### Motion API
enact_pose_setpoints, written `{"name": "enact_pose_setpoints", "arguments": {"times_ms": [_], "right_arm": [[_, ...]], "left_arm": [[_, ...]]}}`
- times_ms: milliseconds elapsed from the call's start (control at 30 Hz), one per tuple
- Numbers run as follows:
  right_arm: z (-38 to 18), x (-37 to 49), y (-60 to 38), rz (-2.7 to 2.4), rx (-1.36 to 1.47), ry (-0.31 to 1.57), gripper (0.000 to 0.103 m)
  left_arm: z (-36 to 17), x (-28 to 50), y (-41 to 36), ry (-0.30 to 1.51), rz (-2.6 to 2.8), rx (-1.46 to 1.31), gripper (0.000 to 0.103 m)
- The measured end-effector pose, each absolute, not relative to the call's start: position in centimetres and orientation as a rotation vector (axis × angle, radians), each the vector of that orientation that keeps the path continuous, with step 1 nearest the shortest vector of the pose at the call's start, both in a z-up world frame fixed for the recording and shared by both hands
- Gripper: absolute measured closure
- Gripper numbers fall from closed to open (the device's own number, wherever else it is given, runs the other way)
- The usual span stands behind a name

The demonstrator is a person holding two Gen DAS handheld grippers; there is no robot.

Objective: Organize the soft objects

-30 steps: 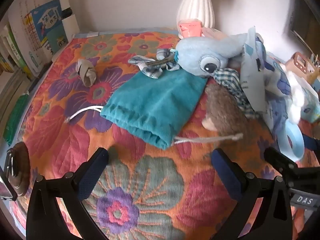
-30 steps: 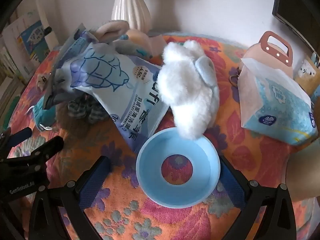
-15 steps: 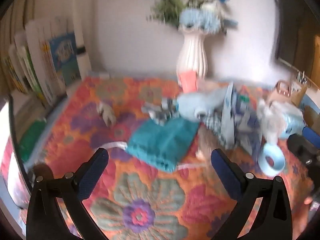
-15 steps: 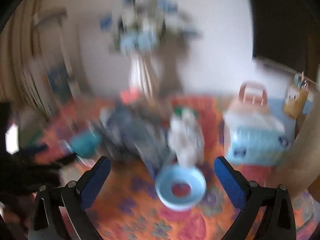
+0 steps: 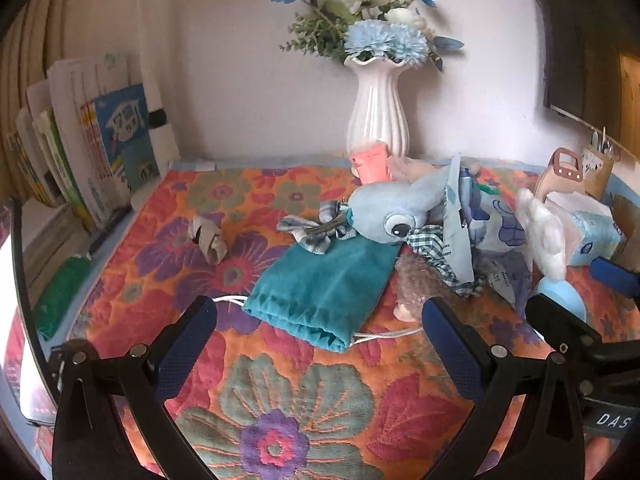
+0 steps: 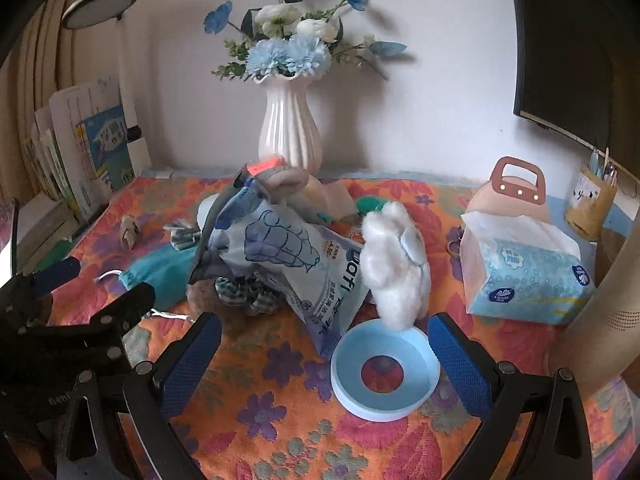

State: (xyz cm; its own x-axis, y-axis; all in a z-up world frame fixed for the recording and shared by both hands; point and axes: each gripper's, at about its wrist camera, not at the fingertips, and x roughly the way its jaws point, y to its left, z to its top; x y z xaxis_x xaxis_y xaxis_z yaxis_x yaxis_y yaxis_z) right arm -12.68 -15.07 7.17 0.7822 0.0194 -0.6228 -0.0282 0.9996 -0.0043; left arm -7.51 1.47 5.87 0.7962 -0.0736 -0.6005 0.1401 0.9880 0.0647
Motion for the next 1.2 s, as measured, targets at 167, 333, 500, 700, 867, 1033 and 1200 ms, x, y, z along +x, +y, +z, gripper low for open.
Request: {"name": "enact_pose_setpoints", "arguments": {"times_ms": [167, 333, 500, 700, 867, 1033, 1200], "right_arm": [[6.9, -12.7, -14.6, 0.013, -0.044, 0.660, 0.000], [6.8, -12.6, -14.5, 0.006, -0.060, 0.658, 0.000], [6.7, -12.6, -14.4, 0.007, -0.052, 0.665, 0.000], [6.7, -12.6, -14.4, 0.008, -0.054, 0.666, 0.000], [6.6, -12.6, -14.3, 0.009, -0.051, 0.669, 0.000], [6.6, -12.5, -14.4, 0.010, -0.050, 0.671, 0.000], [6.5, -12.5, -14.4, 0.011, -0.047, 0.678, 0.000]], "left_arm": [[4.5, -8.2, 1.6, 0.650, -0.114, 0.078, 0.001], [4.4, -8.3, 0.8, 0.653, -0.097, 0.087, 0.001], [4.4, -8.3, 0.5, 0.659, -0.092, 0.085, 0.001], [4.4, -8.4, 0.4, 0.663, -0.089, 0.084, 0.001], [4.4, -8.4, 0.4, 0.665, -0.089, 0.083, 0.001], [4.4, -8.4, 0.4, 0.666, -0.088, 0.082, 0.001], [4.5, -8.3, 0.4, 0.668, -0.089, 0.082, 0.001]]}}
